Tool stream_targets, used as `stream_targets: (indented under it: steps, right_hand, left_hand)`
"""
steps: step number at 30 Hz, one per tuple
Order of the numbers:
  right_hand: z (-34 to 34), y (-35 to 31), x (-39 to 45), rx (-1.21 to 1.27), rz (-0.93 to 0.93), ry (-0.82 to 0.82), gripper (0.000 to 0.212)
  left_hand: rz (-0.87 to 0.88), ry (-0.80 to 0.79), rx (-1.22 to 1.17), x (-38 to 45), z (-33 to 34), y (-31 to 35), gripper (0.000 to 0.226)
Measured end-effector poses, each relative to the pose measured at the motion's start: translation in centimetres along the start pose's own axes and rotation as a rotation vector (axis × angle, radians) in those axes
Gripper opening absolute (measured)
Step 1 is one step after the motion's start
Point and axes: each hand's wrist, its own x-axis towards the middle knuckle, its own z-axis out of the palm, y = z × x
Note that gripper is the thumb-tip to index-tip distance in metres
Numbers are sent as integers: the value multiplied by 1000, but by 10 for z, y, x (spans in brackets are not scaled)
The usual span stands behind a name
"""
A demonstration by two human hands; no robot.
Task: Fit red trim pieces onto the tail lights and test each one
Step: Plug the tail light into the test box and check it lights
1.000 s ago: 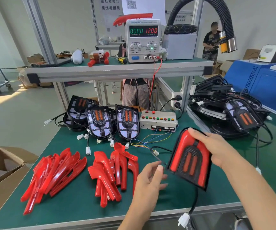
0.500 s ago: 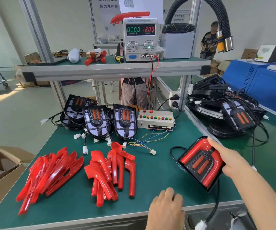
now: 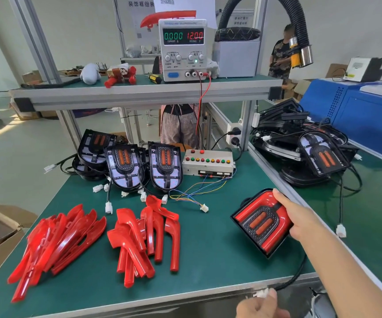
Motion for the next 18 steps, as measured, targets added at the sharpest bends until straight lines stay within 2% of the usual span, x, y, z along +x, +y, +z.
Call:
stream_targets:
  steps: [1, 6, 9, 11, 12, 15, 18]
  right_hand:
    - [0, 1, 1, -1, -4, 3, 72]
    - [1, 6, 5, -17, -12, -20, 73]
    - [1, 7, 3, -45, -22, -37, 67]
    - [1, 7, 1, -60, -26, -43, 64]
    - [1, 8, -1, -68, -27, -46, 63]
    - [4, 8, -5, -103, -44, -57, 63]
    - [7, 7, -10, -144, -66, -64, 67]
  left_hand:
    - [-57, -70, -159, -6, 3, 6, 35]
    - [-277, 220, -411, 7, -5, 30, 15]
    - [-187, 228, -586, 18, -10, 49, 16]
    - [-119, 145, -703, 10, -4, 45, 25]
    - [-106, 152, -740, 5, 2, 35, 30]
    - [-61, 246, -772, -7, 10, 24, 28]
    - [-5, 283, -675, -14, 11, 22, 19]
